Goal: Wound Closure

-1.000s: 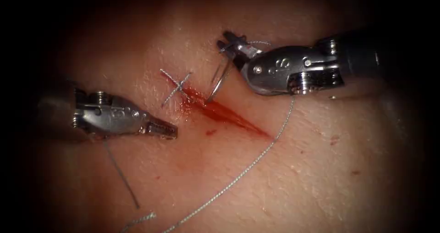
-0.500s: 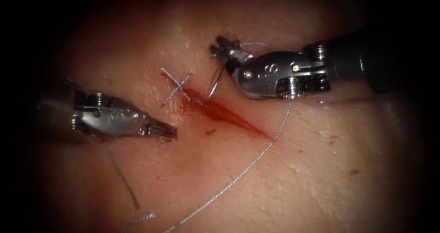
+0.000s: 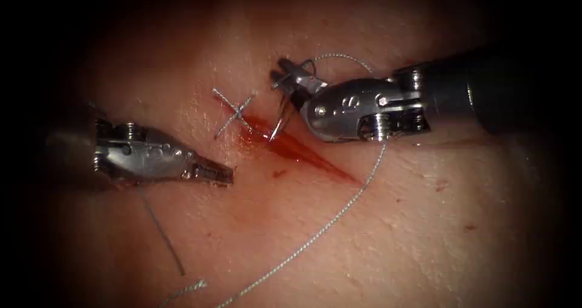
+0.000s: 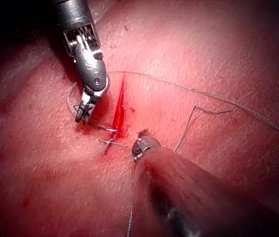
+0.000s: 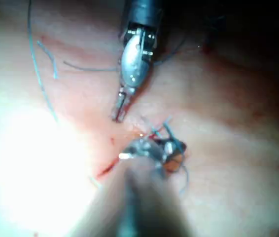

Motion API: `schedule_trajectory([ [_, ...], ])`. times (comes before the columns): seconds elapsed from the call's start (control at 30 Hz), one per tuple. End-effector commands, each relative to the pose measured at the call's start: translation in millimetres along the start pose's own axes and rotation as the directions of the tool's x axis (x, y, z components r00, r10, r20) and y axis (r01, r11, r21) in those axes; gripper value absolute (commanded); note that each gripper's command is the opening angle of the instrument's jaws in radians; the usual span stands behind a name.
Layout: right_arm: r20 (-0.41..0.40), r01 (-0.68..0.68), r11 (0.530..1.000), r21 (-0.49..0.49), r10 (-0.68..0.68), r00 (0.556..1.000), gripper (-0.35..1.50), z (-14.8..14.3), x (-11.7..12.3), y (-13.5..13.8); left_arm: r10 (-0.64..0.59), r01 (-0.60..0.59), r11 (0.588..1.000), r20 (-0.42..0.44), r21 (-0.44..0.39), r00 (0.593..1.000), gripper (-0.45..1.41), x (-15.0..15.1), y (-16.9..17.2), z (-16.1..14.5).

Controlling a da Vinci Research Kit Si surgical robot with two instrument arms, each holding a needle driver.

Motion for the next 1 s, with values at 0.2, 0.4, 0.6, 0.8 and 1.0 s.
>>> schedule_trajectory([
  [0.2,-0.018,-0.026,1.000,-0.013,0.026,0.999,-0.35,0.0,1.1,-0.6,0.001,-0.001,1.000,0.000,-0.002,1.000,-0.23,-0.3,0.3,1.2],
  [0.4,-0.027,-0.074,0.997,-0.023,0.073,0.997,-0.35,-0.1,1.5,-0.4,0.000,0.000,1.000,0.000,-0.002,1.000,-0.23,-0.3,0.3,1.3],
  [0.6,-0.039,-0.114,0.993,-0.033,0.113,0.993,-0.35,-0.1,1.9,-0.7,0.000,0.000,1.000,0.000,-0.001,1.000,-0.23,-0.3,0.3,1.3],
  [0.8,-0.038,-0.119,0.990,-0.070,0.117,0.992,-0.35,0.2,2.1,-0.7,0.001,-0.001,1.000,0.000,-0.002,1.000,-0.23,-0.3,0.3,1.2],
  [1.0,-0.047,-0.159,0.983,-0.089,0.155,0.987,-0.35,0.2,2.2,-0.7,0.000,0.000,1.000,0.000,-0.002,1.000,-0.23,-0.3,0.4,1.2],
])
